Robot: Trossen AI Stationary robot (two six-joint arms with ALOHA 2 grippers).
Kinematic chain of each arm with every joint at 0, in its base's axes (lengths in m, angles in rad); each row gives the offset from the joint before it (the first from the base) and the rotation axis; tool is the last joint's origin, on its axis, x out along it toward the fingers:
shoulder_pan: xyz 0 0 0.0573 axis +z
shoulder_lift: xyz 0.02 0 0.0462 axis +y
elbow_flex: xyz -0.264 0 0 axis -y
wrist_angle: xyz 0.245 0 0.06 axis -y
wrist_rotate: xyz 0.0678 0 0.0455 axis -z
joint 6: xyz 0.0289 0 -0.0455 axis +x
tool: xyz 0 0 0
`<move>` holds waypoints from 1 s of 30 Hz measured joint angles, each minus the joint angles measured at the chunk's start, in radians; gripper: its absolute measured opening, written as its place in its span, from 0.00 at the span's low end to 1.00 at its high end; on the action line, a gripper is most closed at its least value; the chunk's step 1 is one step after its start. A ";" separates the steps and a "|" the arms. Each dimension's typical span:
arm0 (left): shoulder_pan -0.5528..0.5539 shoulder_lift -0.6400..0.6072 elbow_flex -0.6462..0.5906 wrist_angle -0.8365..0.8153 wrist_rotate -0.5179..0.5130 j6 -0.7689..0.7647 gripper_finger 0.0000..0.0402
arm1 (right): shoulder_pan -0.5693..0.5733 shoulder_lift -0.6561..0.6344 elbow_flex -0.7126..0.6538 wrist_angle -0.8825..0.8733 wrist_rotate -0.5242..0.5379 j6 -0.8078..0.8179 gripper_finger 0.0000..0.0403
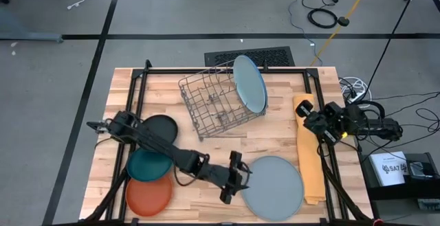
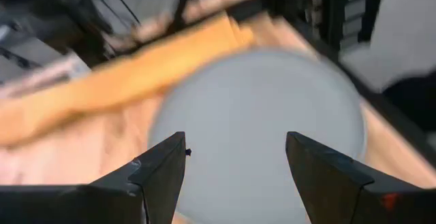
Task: Sort dishes
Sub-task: Put the gray plate into the dish rack
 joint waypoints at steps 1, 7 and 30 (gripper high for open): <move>-0.003 0.023 0.012 -0.015 0.000 0.000 0.63 | 0.001 0.008 0.017 -0.033 0.000 0.002 0.02; -0.005 0.135 0.113 -0.191 0.003 0.082 0.63 | 0.049 0.160 0.174 -0.235 0.001 -0.039 0.02; -0.018 0.278 0.209 -0.355 -0.050 0.693 0.63 | 0.374 0.953 0.655 -0.251 0.069 -0.361 0.44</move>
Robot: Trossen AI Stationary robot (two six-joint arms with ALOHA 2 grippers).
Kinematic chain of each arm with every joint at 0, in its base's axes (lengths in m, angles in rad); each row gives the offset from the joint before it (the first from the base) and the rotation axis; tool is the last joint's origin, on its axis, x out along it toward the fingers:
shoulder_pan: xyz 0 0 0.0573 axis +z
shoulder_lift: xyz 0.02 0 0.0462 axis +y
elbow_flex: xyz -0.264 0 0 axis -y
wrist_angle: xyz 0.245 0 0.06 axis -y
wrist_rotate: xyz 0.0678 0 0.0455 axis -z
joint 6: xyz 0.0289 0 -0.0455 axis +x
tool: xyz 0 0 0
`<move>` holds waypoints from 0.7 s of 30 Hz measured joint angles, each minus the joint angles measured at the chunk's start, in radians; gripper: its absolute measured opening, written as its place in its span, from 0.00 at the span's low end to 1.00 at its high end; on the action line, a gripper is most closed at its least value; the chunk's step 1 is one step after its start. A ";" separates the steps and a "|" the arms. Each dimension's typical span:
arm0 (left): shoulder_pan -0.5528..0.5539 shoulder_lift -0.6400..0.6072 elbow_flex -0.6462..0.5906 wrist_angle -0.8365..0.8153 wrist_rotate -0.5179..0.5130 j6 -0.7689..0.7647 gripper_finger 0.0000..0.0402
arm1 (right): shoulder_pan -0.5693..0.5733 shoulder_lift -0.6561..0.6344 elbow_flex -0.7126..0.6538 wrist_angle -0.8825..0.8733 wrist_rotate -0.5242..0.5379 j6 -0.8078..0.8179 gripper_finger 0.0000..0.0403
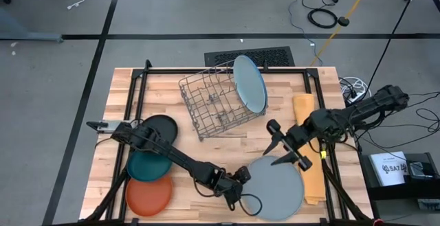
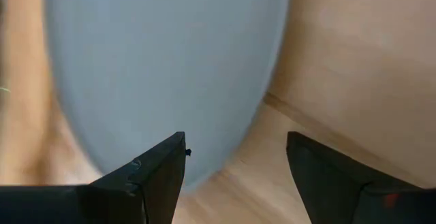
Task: Sort dishes
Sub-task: Put the gray plate into the dish rack
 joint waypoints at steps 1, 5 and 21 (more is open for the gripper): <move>-0.003 0.011 0.001 0.033 -0.021 0.036 0.63 | 0.009 0.011 0.008 0.000 0.005 -0.005 0.46; -0.009 0.037 0.001 0.107 -0.042 0.138 0.61 | 0.038 0.022 0.019 -0.001 0.070 -0.019 0.49; 0.002 0.073 0.006 0.194 -0.049 0.066 0.05 | 0.051 -0.003 0.020 -0.001 0.067 0.004 0.49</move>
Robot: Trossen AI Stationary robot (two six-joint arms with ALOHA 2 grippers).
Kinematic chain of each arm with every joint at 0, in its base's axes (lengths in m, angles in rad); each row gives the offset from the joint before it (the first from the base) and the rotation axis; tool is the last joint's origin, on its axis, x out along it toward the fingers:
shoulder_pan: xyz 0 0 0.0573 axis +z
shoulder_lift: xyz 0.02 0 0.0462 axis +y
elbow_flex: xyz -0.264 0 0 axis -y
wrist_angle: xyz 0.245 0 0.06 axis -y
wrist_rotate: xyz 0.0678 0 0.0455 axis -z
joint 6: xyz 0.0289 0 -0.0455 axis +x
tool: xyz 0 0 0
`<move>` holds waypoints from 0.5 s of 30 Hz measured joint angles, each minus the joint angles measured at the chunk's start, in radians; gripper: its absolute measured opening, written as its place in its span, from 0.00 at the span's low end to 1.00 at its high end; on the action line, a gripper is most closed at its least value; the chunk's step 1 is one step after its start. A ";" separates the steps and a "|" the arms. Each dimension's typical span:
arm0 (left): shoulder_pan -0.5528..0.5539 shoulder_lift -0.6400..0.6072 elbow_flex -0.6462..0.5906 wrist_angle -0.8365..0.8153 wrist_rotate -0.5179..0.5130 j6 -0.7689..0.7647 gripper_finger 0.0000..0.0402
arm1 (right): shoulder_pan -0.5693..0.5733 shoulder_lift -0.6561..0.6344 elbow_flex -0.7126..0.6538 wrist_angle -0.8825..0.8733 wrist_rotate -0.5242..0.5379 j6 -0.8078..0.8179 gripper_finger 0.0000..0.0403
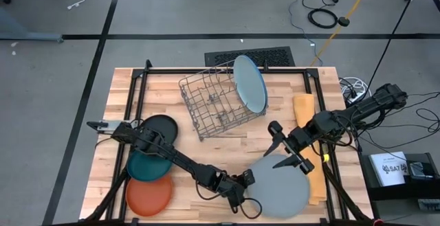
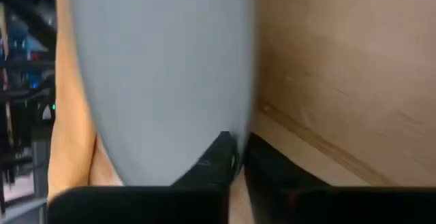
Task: Sort dishes
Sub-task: Put the gray plate into the dish rack
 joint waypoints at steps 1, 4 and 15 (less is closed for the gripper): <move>-0.002 -0.003 0.006 -0.007 -0.009 -0.033 0.03 | 0.003 0.000 0.000 0.000 -0.003 0.011 0.49; -0.015 -0.014 0.021 -0.046 -0.022 -0.063 0.02 | 0.021 0.000 0.000 0.003 -0.011 0.020 0.49; -0.085 -0.041 0.373 -0.579 -0.066 -0.206 0.01 | 0.112 -0.125 -0.001 0.054 -0.026 -0.097 0.49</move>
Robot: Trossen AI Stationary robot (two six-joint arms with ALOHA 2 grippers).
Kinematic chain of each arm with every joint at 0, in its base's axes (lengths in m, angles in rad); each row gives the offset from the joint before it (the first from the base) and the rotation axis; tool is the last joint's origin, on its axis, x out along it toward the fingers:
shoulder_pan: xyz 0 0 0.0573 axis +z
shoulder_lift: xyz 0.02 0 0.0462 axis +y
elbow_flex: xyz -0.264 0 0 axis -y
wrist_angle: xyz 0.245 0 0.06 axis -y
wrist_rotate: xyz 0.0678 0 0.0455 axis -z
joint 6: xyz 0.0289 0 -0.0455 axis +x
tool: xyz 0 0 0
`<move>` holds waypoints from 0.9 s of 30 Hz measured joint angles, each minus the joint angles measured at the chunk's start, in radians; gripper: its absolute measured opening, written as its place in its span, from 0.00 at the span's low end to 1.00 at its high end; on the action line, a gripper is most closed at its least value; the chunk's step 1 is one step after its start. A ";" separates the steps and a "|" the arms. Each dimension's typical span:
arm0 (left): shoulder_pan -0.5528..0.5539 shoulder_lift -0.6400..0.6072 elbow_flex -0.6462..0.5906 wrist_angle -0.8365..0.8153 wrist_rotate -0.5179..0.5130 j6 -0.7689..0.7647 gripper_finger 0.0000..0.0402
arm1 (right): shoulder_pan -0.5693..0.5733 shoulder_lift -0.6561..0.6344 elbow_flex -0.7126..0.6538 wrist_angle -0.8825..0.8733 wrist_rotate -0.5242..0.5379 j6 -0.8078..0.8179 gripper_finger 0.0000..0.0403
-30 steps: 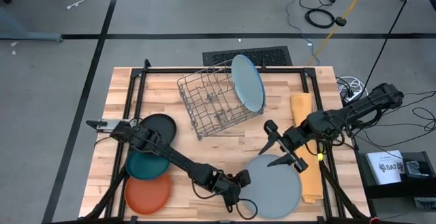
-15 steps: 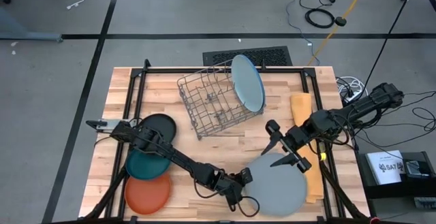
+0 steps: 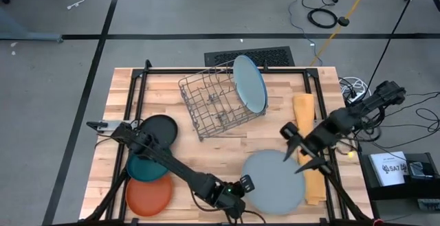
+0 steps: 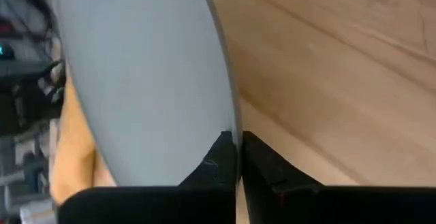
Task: Sort dishes
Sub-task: Put the gray plate into the dish rack
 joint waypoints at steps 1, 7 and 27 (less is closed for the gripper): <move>-0.001 0.000 0.043 -0.044 -0.013 -0.033 0.01 | 0.013 -0.021 0.000 -0.002 0.000 -0.020 0.49; 0.007 -0.032 0.256 -0.237 -0.028 -0.253 0.00 | 0.099 -0.138 0.000 -0.030 -0.001 -0.163 0.49; 0.046 -0.376 0.273 -0.142 -0.429 -0.960 0.00 | 0.378 -0.185 0.000 -0.131 0.102 -0.416 0.49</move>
